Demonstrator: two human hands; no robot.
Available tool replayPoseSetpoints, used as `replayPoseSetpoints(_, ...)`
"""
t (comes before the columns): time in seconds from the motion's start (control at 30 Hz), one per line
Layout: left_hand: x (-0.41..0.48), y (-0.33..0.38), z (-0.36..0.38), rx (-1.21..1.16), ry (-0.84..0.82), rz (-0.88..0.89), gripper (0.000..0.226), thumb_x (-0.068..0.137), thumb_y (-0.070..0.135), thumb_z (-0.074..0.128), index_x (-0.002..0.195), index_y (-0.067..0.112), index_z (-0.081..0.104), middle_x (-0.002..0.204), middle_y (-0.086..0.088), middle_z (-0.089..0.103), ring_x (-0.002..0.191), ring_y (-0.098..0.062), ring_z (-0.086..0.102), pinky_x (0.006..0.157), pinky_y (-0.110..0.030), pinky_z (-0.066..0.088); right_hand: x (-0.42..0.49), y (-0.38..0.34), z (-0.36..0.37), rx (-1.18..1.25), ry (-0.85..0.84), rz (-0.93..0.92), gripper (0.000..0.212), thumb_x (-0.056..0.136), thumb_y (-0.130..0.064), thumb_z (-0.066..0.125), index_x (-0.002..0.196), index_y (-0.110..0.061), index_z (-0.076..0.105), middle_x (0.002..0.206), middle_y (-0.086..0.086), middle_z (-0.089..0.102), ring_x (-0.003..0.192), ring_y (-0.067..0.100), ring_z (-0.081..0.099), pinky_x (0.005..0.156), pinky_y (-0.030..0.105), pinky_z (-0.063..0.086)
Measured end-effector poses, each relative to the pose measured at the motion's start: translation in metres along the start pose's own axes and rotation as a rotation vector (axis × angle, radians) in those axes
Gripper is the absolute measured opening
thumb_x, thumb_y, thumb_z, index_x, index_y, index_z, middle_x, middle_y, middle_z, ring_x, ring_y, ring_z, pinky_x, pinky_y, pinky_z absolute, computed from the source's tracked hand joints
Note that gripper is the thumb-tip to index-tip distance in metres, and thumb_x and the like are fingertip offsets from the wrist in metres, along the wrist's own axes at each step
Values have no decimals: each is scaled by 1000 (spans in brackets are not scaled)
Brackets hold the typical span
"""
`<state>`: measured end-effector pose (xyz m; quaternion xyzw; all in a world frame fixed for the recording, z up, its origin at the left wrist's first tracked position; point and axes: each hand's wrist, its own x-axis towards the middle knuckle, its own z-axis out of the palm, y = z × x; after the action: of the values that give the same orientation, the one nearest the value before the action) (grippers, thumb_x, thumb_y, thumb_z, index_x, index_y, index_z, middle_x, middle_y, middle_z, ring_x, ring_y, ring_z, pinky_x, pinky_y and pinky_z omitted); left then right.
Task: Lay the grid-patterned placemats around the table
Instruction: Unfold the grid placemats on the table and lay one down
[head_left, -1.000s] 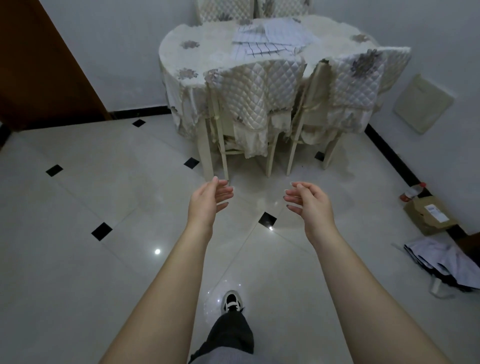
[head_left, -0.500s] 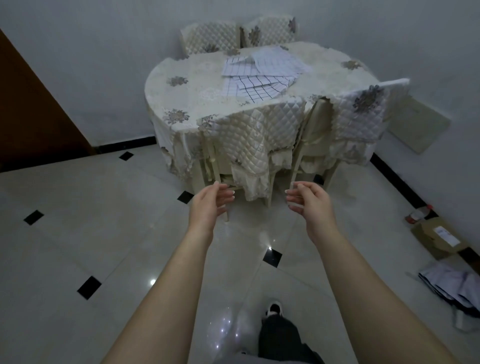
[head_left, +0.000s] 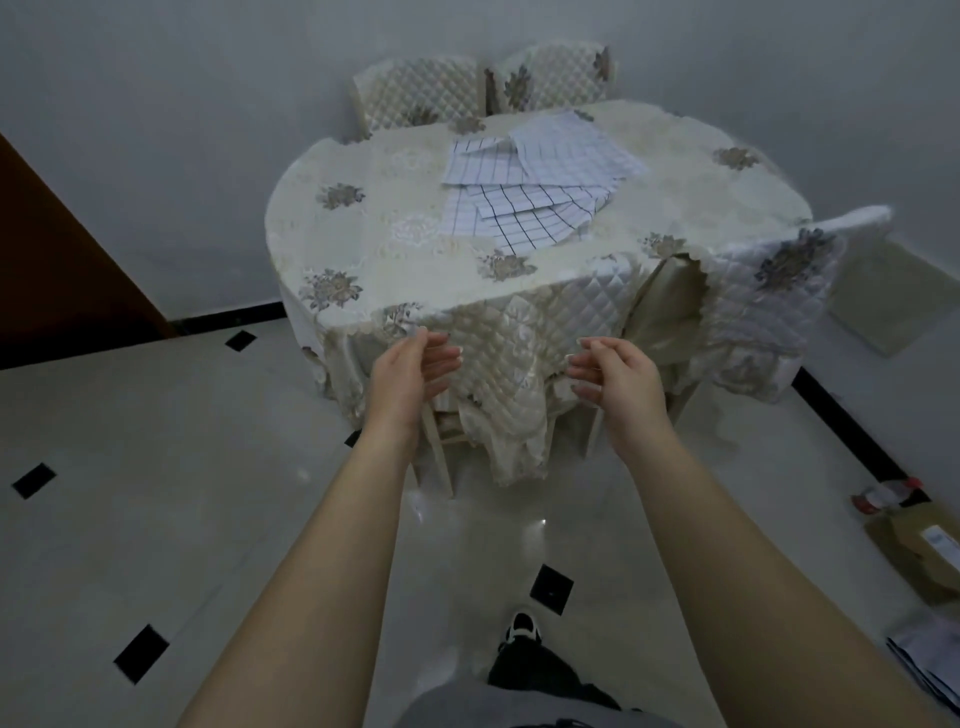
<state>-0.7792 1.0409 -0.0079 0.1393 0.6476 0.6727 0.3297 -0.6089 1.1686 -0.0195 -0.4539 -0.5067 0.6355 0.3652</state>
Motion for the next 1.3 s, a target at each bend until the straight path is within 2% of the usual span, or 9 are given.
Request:
replayPoseSetpoints(0.13,58,22,29,-5,26,23,34,100,30,40,93,13,68,97,-11,72,94,-25,69,90,-41,51,63,-30,12,25,-28,-15,15,96,-16,50,99,-9,62,82,6,65,72,16,64,61,25,50)
replayPoseSetpoints(0.33,115,43,53,-13,33,28,33,100,30,41,98,11,67,101,-11,72,97,-24,69,89,-41,52,129,-55,25,56,-50,-21,15,96,-17,49,95,-14,63,82,4,66,71,13,66,57,21,50)
replayPoseSetpoints(0.87,275,54,94,-24,25,-23,32,99,29,42,94,12,69,95,-10,72,95,-25,70,91,-43,52,283,-73,78,80,-24,-8,16,96,-18,48,91,-15,64,84,5,66,77,17,65,75,36,53)
replayPoseSetpoints(1.0,321,59,105,-13,1,-29,32,99,29,42,94,13,69,95,-9,73,95,-24,70,89,-41,54,326,-76,94,74,-14,6,15,95,-18,50,93,-14,64,86,7,67,78,18,65,73,33,53)
replayPoseSetpoints(1.17,364,69,118,-9,-20,-40,32,99,30,43,97,11,69,96,-9,74,94,-22,71,88,-39,54,361,-80,105,78,-1,22,20,95,-18,49,105,-7,63,87,6,65,79,17,65,70,29,53)
replayPoseSetpoints(1.3,386,73,127,2,-28,-51,31,98,27,43,97,10,69,99,-12,73,95,-22,70,87,-38,54,384,-80,110,74,14,51,18,95,-17,49,103,-8,62,85,6,65,78,17,65,68,28,51)
